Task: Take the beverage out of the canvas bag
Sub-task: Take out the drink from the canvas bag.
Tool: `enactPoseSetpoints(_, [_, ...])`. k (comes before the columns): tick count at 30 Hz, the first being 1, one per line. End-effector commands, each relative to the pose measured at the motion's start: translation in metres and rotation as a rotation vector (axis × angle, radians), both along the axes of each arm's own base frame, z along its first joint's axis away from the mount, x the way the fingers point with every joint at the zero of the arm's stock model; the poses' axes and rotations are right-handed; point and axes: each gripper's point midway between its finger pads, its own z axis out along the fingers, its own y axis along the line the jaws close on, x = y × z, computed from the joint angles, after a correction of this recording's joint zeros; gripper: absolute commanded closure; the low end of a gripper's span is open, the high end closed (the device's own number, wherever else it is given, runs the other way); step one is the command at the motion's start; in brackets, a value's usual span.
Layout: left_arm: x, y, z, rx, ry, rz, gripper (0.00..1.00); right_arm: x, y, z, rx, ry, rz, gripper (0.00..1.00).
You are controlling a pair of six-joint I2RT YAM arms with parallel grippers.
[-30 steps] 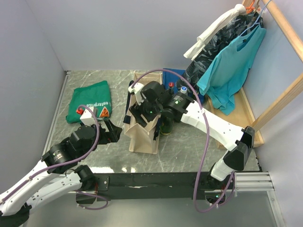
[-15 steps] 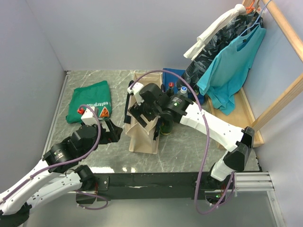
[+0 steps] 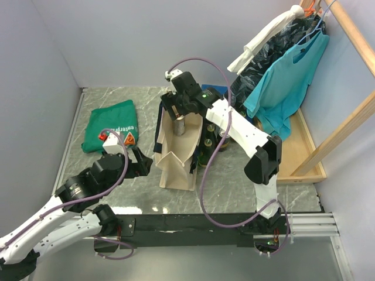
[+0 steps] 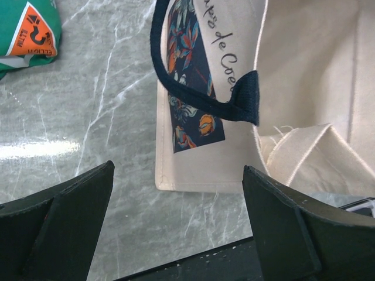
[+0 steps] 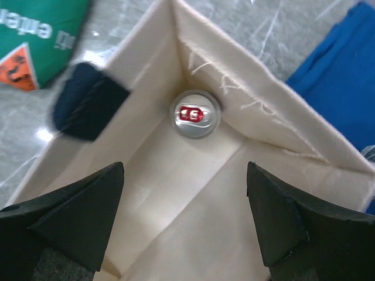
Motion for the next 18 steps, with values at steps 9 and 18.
enactPoseSetpoints(9, [0.006,-0.005,0.002,0.009,-0.004,0.007,0.04,0.007,0.001,-0.015,0.103,0.096,-0.018,0.09])
enactPoseSetpoints(18, [0.007,-0.003,0.001,0.017,0.002,0.019,0.04,0.023,0.012,-0.038,0.151,0.123,-0.082,0.11])
